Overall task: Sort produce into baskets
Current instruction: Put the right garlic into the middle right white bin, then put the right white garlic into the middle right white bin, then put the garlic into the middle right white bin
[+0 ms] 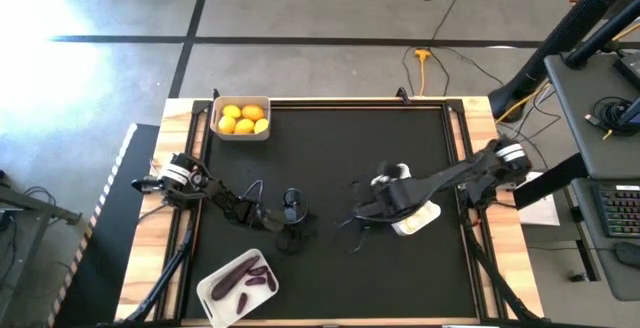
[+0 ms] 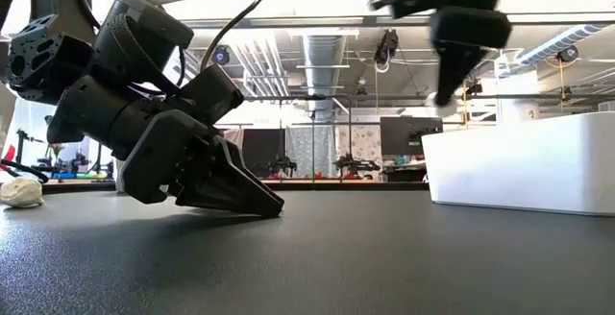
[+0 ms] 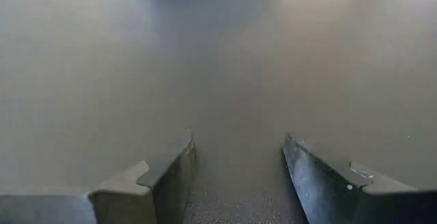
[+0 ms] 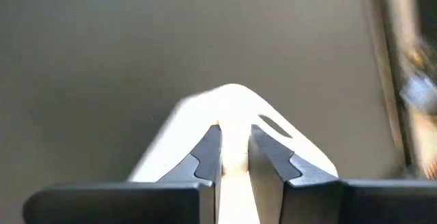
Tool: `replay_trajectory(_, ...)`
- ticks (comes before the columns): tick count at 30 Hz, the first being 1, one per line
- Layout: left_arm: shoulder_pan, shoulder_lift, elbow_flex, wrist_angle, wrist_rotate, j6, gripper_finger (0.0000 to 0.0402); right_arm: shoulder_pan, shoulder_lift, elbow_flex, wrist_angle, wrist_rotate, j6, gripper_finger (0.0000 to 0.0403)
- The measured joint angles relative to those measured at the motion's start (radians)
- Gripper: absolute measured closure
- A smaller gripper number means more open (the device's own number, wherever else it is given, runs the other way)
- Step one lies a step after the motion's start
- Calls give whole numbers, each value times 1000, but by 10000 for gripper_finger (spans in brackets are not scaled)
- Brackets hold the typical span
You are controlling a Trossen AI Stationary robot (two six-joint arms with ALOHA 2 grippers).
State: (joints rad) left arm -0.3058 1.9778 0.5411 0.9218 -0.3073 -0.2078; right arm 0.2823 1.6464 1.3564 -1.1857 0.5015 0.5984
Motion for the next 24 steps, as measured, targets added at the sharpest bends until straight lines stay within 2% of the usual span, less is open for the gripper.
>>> replay_trajectory(2,0,0,0,0,0,-9,187,1,-61,-54,-45,33,107,358)
replay_trajectory(7,0,0,0,3,0,-12,187,-1,-177,-240,9,40,279,355)
replay_trajectory(11,0,0,0,5,-3,-12,187,-1,-220,-392,132,21,286,338)
replay_trajectory(14,-3,0,-1,13,-59,-17,187,-1,-220,-449,162,12,274,308)
replay_trajectory(17,-1,-28,-3,-2,-70,15,187,-1,-219,-439,131,11,265,269)
replay_trajectory(20,0,-133,-2,-71,-30,70,187,-1,-220,-359,30,-20,265,231)
replay_trajectory(24,-1,-356,-1,-369,-21,111,187,4,-219,-214,-112,-47,301,198)
